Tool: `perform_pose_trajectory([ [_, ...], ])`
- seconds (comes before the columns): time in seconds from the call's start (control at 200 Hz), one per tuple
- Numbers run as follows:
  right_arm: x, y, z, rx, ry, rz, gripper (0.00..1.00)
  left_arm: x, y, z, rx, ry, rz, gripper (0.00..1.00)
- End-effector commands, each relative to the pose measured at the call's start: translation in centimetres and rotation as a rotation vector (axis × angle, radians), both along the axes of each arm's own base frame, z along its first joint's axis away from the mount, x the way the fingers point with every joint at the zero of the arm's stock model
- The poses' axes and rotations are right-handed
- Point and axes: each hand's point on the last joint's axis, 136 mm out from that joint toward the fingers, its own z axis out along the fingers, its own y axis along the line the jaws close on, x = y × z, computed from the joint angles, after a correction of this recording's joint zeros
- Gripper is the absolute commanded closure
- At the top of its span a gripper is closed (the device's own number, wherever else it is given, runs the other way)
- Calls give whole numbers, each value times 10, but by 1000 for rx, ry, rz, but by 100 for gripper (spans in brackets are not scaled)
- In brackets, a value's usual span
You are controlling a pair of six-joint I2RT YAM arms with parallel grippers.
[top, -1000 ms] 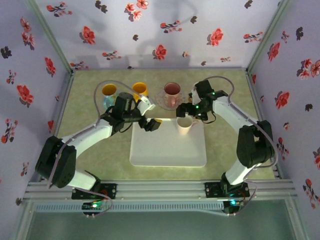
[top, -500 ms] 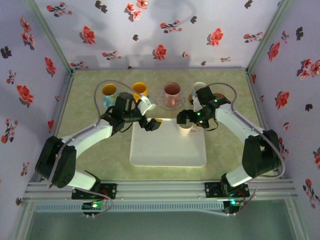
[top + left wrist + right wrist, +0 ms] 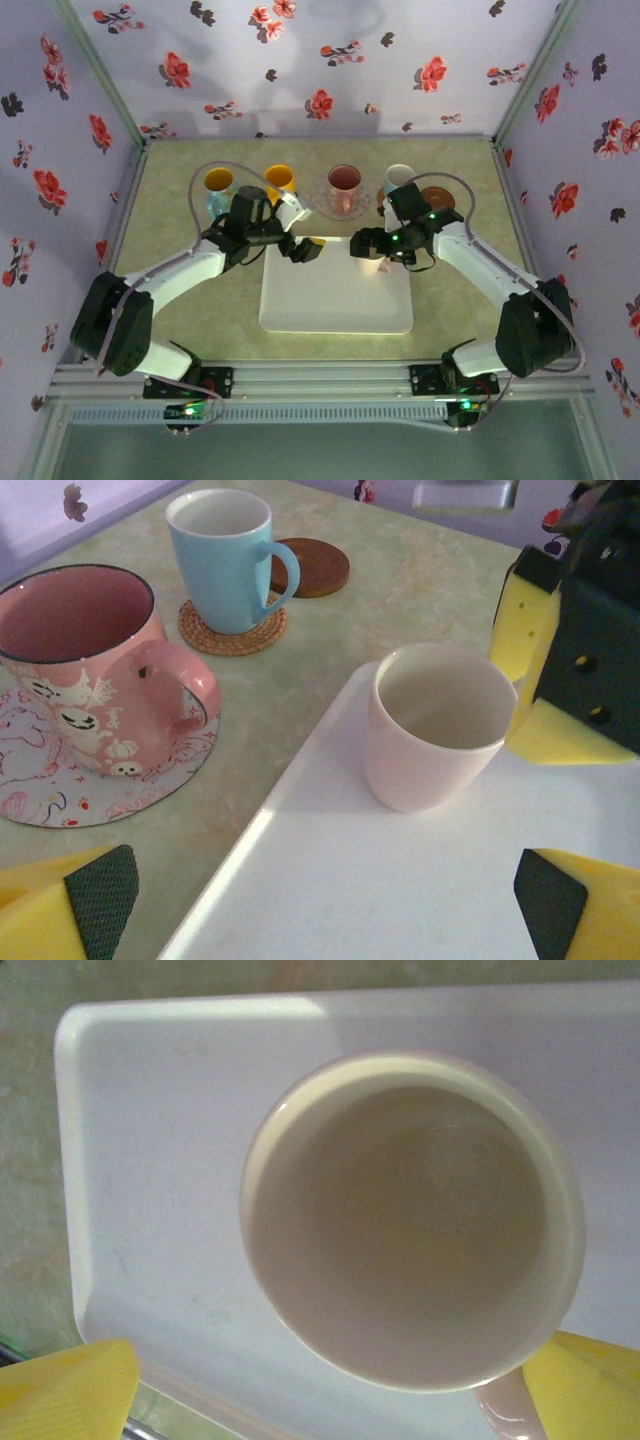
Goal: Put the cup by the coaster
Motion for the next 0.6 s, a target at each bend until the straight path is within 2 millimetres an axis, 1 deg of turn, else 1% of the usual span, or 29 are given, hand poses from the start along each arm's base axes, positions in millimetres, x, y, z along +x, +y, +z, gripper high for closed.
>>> perform_pose_trajectory([
  [0.0,-1,-14,4,-89,-55,16,0,-9,-3,11,-30,-35,-32,0],
  [0.175,-9,-28,6,-207,-111,89,0,-20,2,13,-24,-47,-40,0],
  [0.27,-12,-35,3,-246,-116,84,1,-28,5,11,-20,-59,-48,0],
  [0.37,-14,-36,-2,-268,-127,83,2,-37,7,7,-11,-73,-68,0],
  [0.52,-19,-30,-12,-293,-132,111,4,-51,7,2,-8,-63,-96,0],
  [0.595,-19,-32,-18,-313,-116,93,9,-58,8,0,1,-45,-106,0],
])
